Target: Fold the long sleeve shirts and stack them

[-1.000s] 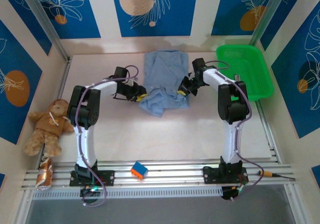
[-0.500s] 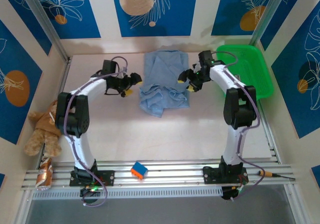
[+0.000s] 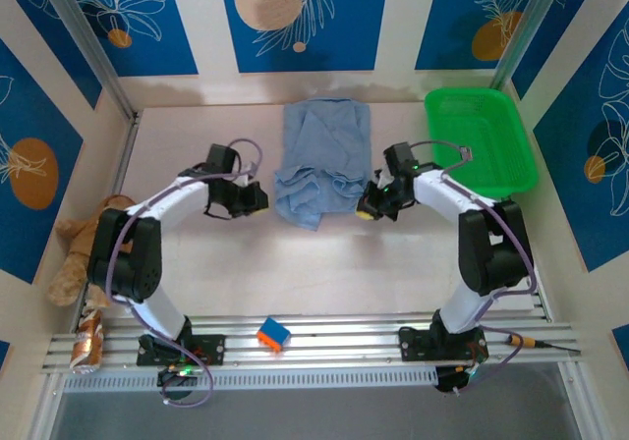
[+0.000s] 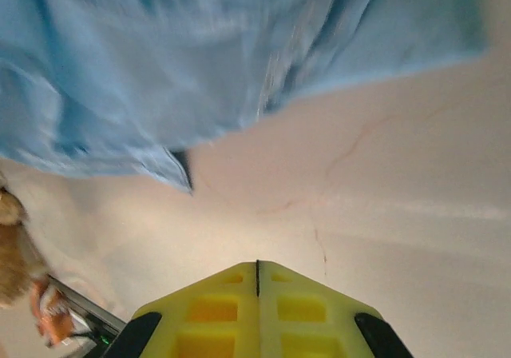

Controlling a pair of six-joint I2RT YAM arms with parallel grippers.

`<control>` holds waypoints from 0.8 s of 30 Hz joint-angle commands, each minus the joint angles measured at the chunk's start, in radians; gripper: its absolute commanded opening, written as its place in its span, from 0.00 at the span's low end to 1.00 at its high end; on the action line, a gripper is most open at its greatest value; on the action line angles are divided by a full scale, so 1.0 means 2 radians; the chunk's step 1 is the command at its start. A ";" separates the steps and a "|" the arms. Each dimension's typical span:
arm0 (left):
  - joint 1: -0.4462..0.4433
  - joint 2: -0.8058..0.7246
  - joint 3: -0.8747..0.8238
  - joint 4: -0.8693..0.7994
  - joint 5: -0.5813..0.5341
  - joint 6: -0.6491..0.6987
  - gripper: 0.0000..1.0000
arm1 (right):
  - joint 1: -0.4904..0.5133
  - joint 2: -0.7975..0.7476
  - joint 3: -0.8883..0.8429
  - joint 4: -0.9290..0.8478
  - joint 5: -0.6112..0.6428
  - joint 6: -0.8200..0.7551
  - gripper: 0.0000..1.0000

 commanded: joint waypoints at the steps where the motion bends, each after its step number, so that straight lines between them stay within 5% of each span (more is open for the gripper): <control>1: -0.018 0.030 -0.009 0.002 -0.013 0.006 0.08 | 0.029 0.020 -0.006 0.048 -0.002 0.025 0.01; 24: -0.038 0.133 0.138 -0.007 -0.021 -0.008 0.12 | 0.017 0.152 0.126 0.024 0.035 0.016 0.00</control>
